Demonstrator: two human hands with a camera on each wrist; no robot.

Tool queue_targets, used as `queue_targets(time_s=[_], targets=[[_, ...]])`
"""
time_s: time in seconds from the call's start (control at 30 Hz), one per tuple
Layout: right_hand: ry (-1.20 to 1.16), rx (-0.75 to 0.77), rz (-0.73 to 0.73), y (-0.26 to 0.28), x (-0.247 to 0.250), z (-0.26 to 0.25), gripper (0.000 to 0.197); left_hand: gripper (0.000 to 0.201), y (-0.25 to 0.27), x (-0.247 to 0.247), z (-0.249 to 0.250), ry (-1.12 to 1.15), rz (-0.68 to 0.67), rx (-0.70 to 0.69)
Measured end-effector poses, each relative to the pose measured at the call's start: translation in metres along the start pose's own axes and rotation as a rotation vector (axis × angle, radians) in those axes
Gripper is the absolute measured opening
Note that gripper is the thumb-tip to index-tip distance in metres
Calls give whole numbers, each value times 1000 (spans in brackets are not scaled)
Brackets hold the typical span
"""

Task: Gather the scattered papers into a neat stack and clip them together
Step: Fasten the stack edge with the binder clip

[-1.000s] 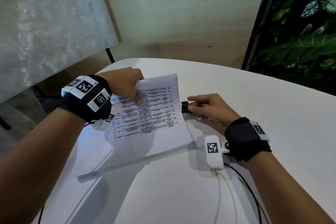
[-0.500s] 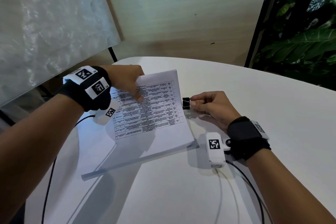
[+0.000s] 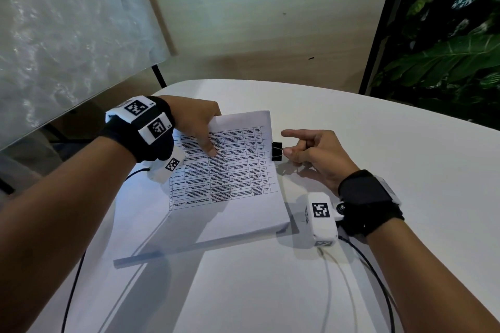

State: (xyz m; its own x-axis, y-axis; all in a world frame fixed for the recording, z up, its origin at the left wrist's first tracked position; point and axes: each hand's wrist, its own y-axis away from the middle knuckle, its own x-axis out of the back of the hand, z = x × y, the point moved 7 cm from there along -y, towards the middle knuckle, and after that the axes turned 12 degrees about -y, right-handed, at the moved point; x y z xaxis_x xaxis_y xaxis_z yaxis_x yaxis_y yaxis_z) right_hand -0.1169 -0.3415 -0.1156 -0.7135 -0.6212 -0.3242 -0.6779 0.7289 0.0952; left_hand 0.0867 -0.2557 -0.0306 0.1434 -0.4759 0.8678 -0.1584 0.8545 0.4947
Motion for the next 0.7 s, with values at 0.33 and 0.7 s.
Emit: queue_targets(time_s=[0.33,0.7], targets=[[30,-24,-8,-1,1,3,25,35,-2,-9,2,328,-143,-133],[32,-164,-105,4,-10,15,30,33,-1,-2,3,279,-119,-134]])
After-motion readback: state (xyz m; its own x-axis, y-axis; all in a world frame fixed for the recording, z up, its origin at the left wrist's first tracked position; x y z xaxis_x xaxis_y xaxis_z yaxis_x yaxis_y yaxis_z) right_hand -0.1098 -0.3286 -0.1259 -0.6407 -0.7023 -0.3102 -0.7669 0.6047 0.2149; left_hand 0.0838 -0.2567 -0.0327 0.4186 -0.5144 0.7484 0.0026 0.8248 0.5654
